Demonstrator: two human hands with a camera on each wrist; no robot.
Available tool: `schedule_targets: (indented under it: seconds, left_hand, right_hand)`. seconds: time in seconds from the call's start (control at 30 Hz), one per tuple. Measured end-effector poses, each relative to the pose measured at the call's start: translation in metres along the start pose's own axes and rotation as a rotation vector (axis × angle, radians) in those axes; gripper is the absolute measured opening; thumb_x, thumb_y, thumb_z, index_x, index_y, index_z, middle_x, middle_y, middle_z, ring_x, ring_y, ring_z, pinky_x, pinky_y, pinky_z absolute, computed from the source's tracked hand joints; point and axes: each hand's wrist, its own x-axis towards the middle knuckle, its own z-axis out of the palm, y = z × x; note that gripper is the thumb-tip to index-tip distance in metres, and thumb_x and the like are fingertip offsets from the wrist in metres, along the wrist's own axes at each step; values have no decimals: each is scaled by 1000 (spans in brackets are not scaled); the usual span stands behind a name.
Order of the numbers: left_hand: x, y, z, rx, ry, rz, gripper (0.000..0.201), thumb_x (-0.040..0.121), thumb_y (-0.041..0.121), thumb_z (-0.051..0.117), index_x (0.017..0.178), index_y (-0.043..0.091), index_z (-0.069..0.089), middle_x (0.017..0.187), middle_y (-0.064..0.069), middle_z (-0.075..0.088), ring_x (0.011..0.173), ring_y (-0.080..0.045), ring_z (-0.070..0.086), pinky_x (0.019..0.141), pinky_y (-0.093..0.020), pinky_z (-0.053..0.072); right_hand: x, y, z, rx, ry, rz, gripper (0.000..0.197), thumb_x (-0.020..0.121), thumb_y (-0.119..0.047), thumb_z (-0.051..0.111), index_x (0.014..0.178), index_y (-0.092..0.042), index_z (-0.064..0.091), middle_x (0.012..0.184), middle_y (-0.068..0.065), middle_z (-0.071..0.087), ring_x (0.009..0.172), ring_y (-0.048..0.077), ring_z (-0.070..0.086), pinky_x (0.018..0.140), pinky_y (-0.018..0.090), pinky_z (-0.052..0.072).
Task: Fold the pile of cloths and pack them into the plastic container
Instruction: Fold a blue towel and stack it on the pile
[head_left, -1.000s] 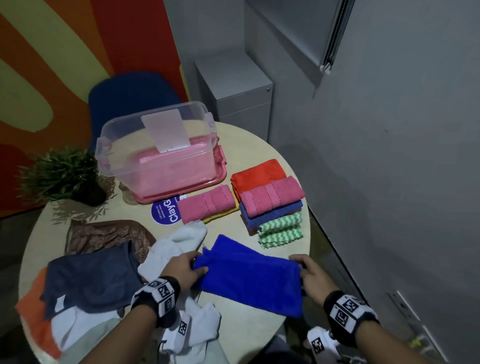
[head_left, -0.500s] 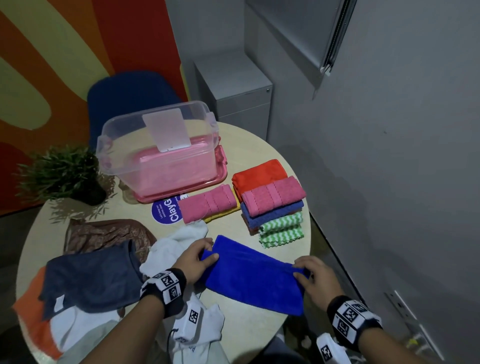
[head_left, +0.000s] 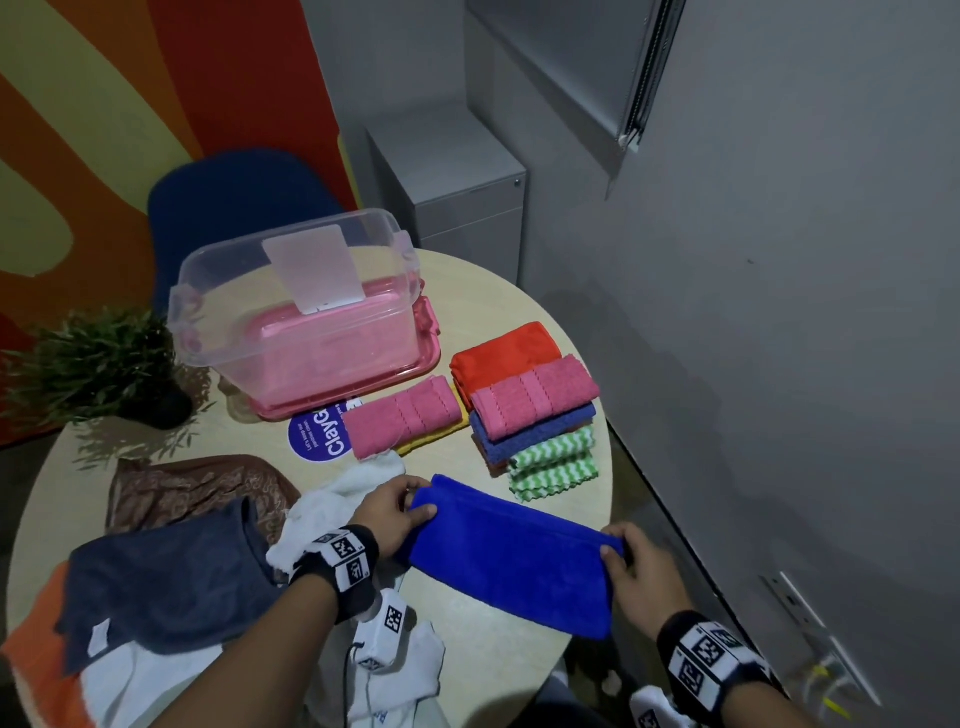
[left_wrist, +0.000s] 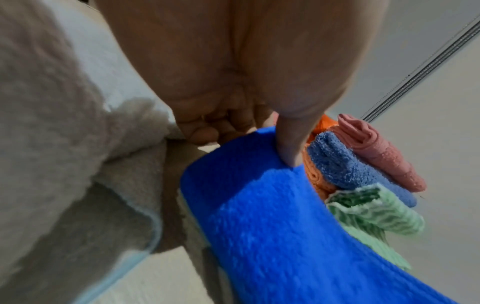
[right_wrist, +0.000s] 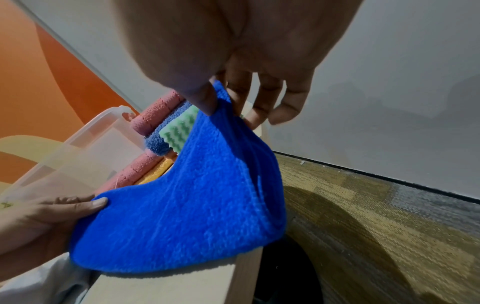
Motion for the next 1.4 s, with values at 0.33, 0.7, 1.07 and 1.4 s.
schedule_targets:
  seconds: [0.33,0.7,1.07,1.4]
  left_hand:
    - [5,3,15,188,124,-22,50,92,30,64,136,21,42,129,-1,59,110,-21,60,92,-31,48]
    - [19,11,25,211,238,106,5,97,23,56,102,24,57,103,0,62,91,-17,59,83,-30,48]
    - [-4,14,41,450,464,164,11,91,30,57,99,25,51,108,2,51,98,-18,52,87,-35,49]
    - [-28,-15,40,852,99,283,68,79,18,64,138,33,35,150,5,32,141,-21,31,110,-46,28]
  right_hand:
    - [7,8,6,-52,-104,114,43,93,-28,63,131,-32,43,128,-12,43,114,13,55,96,38,54]
    - [22,4,11,-256,-199,167,15,95,-33,60,92,-18,58,100,3,64,87,16,64,80,33,55]
    - [3,-13,-6,-112,-395,150,29,97,-15,52,117,-29,36,96,6,66,70,20,72,68,33,60]
    - [-9,-56,5,212,-859,87,27,93,-4,61,119,-7,59,119,18,68,88,32,66,85,40,56]
